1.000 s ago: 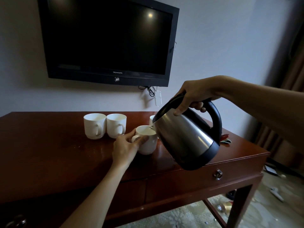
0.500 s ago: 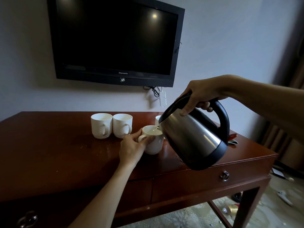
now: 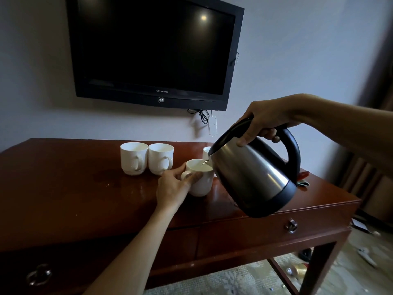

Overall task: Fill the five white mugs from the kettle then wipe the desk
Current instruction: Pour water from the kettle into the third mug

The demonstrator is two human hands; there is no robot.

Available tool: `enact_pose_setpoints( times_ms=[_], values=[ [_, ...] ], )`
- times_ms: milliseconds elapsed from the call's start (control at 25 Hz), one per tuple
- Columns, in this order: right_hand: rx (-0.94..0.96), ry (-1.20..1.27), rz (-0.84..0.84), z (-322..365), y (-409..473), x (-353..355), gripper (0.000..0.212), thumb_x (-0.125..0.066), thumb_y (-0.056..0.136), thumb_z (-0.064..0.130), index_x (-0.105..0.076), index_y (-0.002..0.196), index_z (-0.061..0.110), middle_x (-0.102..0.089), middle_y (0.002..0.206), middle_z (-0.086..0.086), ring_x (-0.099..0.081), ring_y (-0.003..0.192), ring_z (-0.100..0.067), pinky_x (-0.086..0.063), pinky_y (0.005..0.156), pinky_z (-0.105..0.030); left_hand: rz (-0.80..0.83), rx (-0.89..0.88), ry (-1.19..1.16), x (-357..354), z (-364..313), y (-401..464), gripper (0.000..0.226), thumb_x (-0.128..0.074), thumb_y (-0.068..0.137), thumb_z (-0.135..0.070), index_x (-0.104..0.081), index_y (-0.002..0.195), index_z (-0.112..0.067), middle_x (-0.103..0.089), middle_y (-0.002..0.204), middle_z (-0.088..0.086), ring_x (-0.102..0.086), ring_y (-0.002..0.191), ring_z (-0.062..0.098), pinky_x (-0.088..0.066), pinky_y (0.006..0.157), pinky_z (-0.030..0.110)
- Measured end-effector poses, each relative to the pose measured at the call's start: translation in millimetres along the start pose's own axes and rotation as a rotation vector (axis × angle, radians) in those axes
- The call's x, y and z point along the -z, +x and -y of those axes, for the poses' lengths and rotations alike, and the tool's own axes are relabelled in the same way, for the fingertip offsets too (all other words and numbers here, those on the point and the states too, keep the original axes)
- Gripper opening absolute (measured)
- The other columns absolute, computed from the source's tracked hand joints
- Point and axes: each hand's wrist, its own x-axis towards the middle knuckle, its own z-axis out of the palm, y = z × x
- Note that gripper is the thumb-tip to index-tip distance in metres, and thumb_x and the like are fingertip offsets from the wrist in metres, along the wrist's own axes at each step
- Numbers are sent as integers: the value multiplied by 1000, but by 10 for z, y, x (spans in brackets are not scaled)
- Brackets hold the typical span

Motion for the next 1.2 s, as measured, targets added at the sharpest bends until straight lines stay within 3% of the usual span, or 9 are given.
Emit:
enact_pose_setpoints(
  times_ms=[280, 520, 760, 960, 1120, 1200],
  values=[
    [4, -4, 12, -6, 10, 16, 25, -86, 78, 20, -68, 83, 4, -33, 50, 0, -29, 43, -15, -38, 46, -26, -12, 19, -1, 1, -35, -19, 106, -69, 42, -94, -72, 127, -31, -77, 117, -4, -68, 115, 11, -57, 96, 45],
    [19, -23, 7, -21, 47, 52, 46, -86, 79, 21, -65, 102, -13, -34, 48, -2, -30, 43, -16, -40, 46, -27, -7, 18, -6, -14, -22, 2, 96, -73, 47, -83, -73, 127, -29, -76, 121, -3, -65, 119, 12, -56, 97, 40],
    [20, -24, 23, 3, 40, 46, 30, -87, 79, 22, -70, 90, 0, -34, 53, -5, -32, 44, -16, -41, 45, -26, -29, 2, -23, -30, 25, 38, 96, -73, 46, -79, -73, 125, -25, -77, 117, -1, -67, 116, 12, -55, 97, 40],
    [13, -35, 24, 32, 31, 33, 30, -86, 80, 21, -68, 89, 0, -36, 48, -2, -33, 42, -15, -41, 45, -26, -26, 6, -39, -22, 1, 23, 90, -87, 50, -70, -73, 126, -23, -76, 118, 0, -67, 115, 14, -55, 97, 40],
    [11, -31, 20, 60, 55, 51, 30, -87, 78, 22, -68, 88, 1, -35, 49, -3, -32, 43, -16, -40, 47, -26, -31, 9, -53, -30, -3, 26, 86, -79, 54, -66, -72, 127, -22, -75, 121, 1, -66, 118, 15, -54, 100, 42],
    [7, -19, 24, 44, 64, 50, 31, -87, 79, 21, -69, 91, -1, -36, 49, -2, -32, 42, -16, -41, 47, -26, -25, 8, -47, -28, -10, 23, 90, -85, 53, -70, -72, 128, -23, -76, 120, 1, -66, 117, 14, -55, 99, 42]
  ],
)
